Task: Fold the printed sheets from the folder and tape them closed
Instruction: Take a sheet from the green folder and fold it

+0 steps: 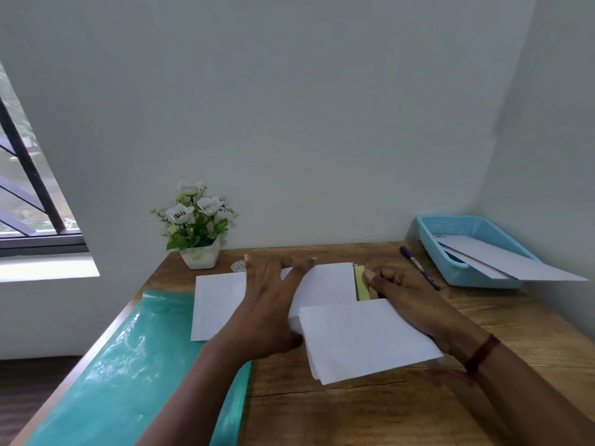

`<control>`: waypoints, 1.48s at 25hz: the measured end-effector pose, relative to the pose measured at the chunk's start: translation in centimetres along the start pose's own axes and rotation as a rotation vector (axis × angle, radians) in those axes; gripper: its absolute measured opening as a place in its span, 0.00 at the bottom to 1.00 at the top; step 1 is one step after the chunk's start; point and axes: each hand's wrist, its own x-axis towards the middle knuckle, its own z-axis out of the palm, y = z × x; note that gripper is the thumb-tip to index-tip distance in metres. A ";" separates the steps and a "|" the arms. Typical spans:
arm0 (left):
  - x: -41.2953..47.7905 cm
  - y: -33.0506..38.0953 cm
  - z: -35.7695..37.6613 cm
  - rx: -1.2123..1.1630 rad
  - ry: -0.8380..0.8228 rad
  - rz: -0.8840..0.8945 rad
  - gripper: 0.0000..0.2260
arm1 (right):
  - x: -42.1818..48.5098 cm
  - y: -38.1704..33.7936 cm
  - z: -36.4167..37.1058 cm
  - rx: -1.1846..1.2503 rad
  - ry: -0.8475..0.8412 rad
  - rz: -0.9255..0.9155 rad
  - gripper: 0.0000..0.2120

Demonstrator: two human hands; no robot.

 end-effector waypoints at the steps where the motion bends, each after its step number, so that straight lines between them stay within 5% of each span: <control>1: 0.0 -0.3 -0.1 -0.012 -0.002 -0.025 0.48 | 0.0 0.0 -0.4 -0.055 0.047 -0.024 0.17; 6: -0.3 -2.0 -0.9 -0.046 -0.012 -0.112 0.48 | 0.1 -0.2 -4.8 0.021 0.508 -0.283 0.09; 9: -0.3 -2.3 -1.0 -0.045 -0.038 -0.128 0.49 | 0.2 0.4 -6.1 0.073 0.633 -0.373 0.12; 21: -0.1 -2.6 -1.0 -0.069 -0.040 -0.158 0.50 | 1.0 1.7 -3.4 -0.075 0.685 -0.365 0.06; 31: -0.2 -2.2 -0.8 -0.023 -0.036 -0.165 0.50 | 0.0 0.8 -2.9 -0.178 0.550 -0.578 0.06; 37: -0.3 -1.7 -0.8 0.023 0.018 -0.123 0.51 | 0.7 1.4 -3.1 -0.194 0.534 -0.446 0.04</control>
